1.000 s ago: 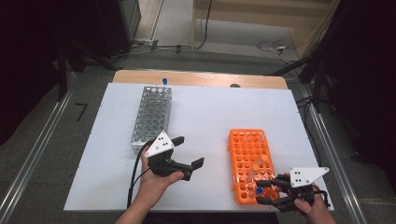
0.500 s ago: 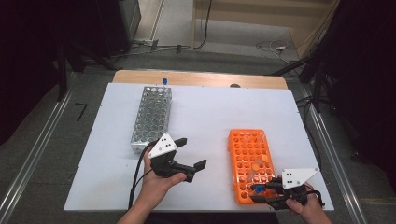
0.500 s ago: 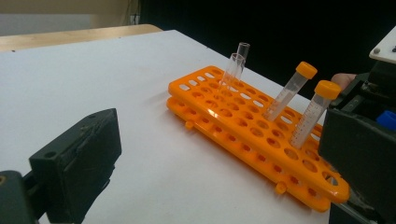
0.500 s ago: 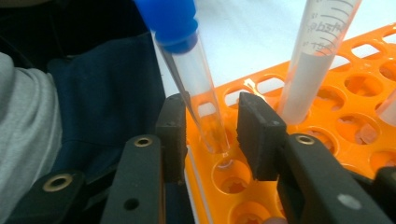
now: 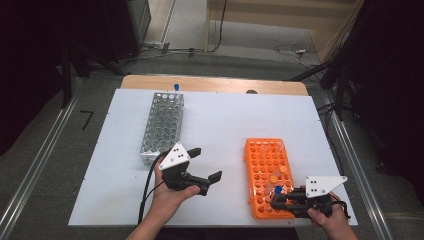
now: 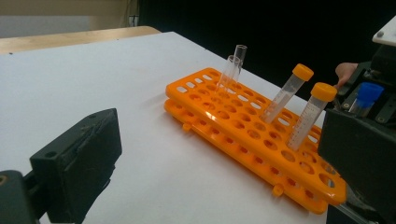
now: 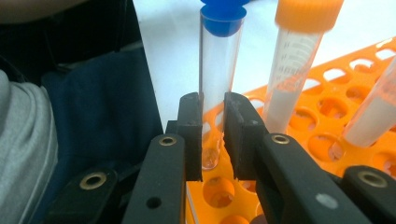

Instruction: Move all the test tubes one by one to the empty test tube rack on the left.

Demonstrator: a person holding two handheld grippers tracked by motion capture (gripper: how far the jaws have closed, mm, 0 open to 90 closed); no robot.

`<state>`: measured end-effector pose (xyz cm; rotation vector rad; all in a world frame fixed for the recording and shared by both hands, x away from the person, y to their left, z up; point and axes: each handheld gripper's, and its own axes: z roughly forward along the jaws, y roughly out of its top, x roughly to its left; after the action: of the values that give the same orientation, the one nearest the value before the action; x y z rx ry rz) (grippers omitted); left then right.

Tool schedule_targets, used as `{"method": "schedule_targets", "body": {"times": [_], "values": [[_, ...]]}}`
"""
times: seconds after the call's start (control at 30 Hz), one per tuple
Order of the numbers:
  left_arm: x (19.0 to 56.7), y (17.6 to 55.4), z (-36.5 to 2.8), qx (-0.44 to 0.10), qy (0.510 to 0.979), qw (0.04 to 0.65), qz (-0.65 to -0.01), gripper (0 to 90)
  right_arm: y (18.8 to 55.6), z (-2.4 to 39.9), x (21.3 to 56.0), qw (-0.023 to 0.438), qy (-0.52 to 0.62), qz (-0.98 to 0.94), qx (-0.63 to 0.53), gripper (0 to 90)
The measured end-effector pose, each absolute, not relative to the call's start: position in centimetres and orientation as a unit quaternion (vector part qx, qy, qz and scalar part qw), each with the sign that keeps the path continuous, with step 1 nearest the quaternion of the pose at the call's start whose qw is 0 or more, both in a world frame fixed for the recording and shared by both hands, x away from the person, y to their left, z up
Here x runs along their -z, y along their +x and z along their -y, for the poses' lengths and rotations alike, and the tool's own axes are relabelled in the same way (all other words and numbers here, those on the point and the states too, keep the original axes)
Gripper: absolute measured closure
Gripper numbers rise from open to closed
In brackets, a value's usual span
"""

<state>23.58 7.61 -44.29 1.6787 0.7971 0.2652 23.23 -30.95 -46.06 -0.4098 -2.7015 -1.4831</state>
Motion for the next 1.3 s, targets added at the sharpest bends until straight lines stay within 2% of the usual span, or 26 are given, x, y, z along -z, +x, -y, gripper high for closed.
{"method": "schedule_targets", "body": {"times": [0.47,0.7,0.77,0.8,0.87,0.9,0.97,1.03,1.07,1.1,1.27,1.3], "values": [[43.5,22.9,-6.7,-0.105,0.723,0.602,-0.323,0.3,23.2,28.8,44.0,0.011,-0.149,0.853,0.500,74.5],[43.2,22.5,-5.6,-0.079,0.726,0.615,-0.298,5.1,23.7,27.0,44.1,0.012,-0.170,0.849,0.500,74.5],[43.2,22.4,-5.3,-0.070,0.729,0.617,-0.288,8.1,23.7,26.4,44.1,0.011,-0.175,0.850,0.498,74.5],[43.2,22.4,-5.0,-0.064,0.730,0.619,-0.284,13.8,23.7,26.0,44.1,0.012,-0.178,0.849,0.498,74.5],[43.2,22.3,-4.5,-0.056,0.733,0.619,-0.276,18.2,23.6,25.5,44.1,0.014,-0.178,0.849,0.497,74.5],[43.3,22.2,-4.2,-0.052,0.736,0.618,-0.271,18.2,23.6,25.5,44.1,0.014,-0.178,0.849,0.497,74.5],[43.4,22.1,-3.6,-0.045,0.741,0.617,-0.262,30.4,23.5,24.8,44.1,0.014,-0.177,0.850,0.496,74.5],[43.6,22.0,-2.9,-0.040,0.744,0.616,-0.256,37.8,23.4,24.5,44.1,0.012,-0.173,0.852,0.495,74.5],[43.6,22.0,-2.7,-0.037,0.748,0.614,-0.250,37.8,23.4,24.5,44.1,0.012,-0.173,0.852,0.495,74.5],[43.7,21.9,-2.4,-0.031,0.748,0.616,-0.246,44.7,23.3,24.4,44.1,0.014,-0.172,0.852,0.494,74.5],[43.6,21.8,-1.2,-0.016,0.752,0.620,-0.225,57.8,23.1,24.1,44.1,0.016,-0.165,0.856,0.490,74.5],[43.6,21.8,-0.9,-0.013,0.753,0.620,-0.221,57.8,23.1,24.1,44.1,0.016,-0.165,0.856,0.490,74.5]]}}
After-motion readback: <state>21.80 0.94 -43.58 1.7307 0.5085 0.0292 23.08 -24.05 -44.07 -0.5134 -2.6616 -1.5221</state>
